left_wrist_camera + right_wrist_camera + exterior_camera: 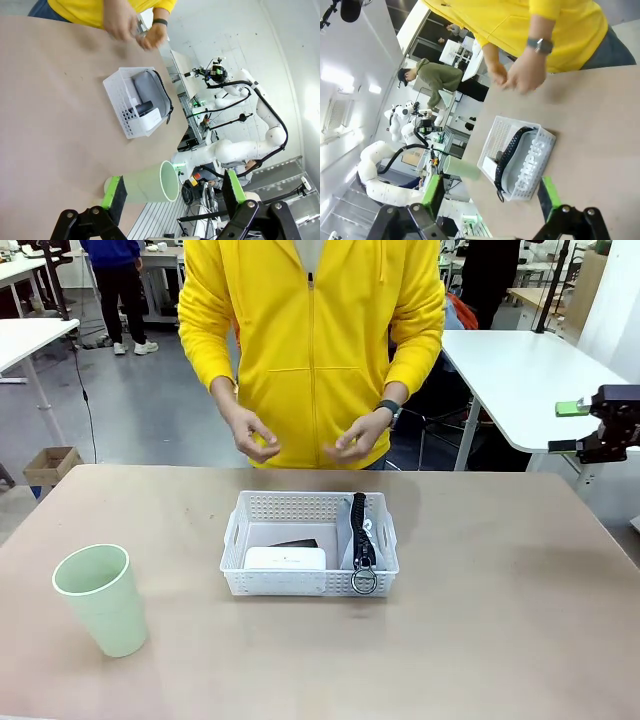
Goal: Efficiently arrange items inside the basket to fit them all.
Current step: Pick up the Reusable plastic cup and place it inside the Organizing basket.
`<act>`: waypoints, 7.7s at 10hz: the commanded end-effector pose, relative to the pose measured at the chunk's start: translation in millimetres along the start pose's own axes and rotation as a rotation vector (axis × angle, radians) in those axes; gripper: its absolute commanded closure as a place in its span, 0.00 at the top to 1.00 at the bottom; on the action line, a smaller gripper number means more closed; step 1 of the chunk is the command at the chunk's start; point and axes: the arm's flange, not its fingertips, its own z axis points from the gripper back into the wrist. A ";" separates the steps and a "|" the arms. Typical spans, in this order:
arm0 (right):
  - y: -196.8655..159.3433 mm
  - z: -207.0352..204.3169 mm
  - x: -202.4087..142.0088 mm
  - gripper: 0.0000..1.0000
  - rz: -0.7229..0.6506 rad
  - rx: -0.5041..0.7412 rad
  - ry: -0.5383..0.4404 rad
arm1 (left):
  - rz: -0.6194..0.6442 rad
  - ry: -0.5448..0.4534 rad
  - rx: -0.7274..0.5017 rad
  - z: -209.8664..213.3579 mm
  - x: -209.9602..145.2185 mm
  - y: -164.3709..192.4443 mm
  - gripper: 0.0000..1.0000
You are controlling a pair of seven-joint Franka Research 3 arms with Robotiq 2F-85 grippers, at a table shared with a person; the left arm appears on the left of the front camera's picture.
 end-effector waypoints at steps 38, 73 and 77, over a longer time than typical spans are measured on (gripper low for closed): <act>-0.1 4.6 0.8 1.00 0.006 0.000 0.007 | -1.376 0.393 0.041 -165.7 -132.0 120.1 1.00; -0.1 4.6 0.8 1.00 0.006 0.000 0.007 | -1.169 0.162 -0.369 -242.2 -158.9 123.8 0.00; -0.1 4.6 0.8 1.00 0.006 0.000 0.007 | -1.244 0.154 -0.123 -189.5 -99.6 35.5 0.26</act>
